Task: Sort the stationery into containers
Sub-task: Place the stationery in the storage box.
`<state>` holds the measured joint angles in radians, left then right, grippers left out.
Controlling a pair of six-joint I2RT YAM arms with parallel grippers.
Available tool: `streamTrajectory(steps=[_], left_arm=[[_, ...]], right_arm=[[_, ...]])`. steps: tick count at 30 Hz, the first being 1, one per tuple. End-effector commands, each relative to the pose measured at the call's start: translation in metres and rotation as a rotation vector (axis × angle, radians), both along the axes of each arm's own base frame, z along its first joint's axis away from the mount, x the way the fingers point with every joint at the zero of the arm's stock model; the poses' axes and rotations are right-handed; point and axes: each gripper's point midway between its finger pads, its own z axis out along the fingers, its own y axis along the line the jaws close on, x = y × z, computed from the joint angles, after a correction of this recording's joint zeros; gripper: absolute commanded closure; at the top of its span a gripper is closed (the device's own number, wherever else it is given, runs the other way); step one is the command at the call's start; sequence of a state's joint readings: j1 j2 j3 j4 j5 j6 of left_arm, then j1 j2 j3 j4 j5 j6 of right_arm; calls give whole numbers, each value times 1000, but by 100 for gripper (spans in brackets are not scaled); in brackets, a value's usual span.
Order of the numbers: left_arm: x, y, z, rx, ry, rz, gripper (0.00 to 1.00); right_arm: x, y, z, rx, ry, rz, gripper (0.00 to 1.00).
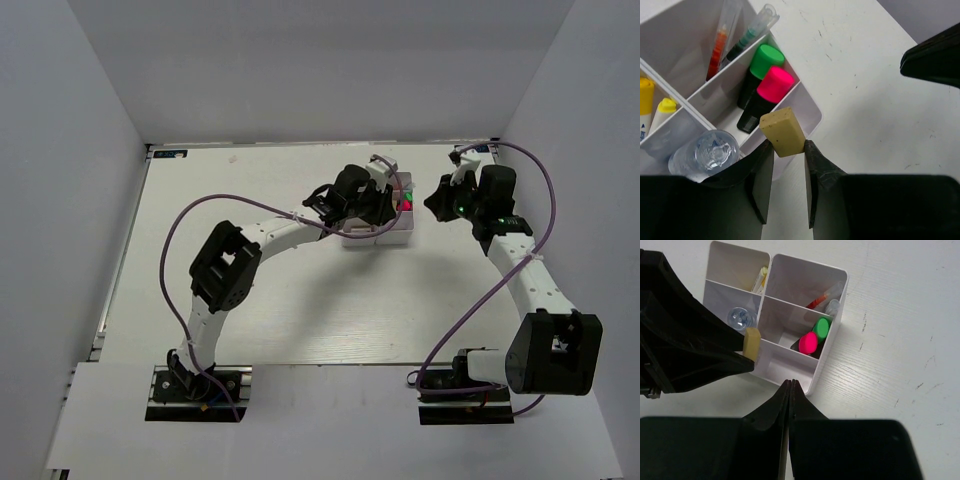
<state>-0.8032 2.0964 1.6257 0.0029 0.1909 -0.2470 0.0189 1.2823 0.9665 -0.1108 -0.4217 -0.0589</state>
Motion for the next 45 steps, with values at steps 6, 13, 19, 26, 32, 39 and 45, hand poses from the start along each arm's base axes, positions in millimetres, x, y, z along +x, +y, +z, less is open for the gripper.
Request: streamTrajectory(steps=[6,13,19,26,32,39,45], left_arm=[[4,-6,14,-22,-2,-9,94],[-4,-9,2,-11,36,-19,87],[-10,-12,-6,1,59,-24,80],[-12,-13,-16,11,96,-24,77],[-9,-12,-25,33,105,-5,74],[-6,-12,-26,36,102,3,67],[-5,-11,-26,38,99,11,52]], right_arm=[[3,-8,16,27,-60,-13,97],[-1,-8,13,38,-54,-9,94],[-5,-9,11,41,-49,-8,93],[-6,-7,10,49,-50,3,92],[-7,-6,10,53,-54,12,92],[-9,-5,9,54,-50,23,92],[-9,-6,7,53,-46,22,92]])
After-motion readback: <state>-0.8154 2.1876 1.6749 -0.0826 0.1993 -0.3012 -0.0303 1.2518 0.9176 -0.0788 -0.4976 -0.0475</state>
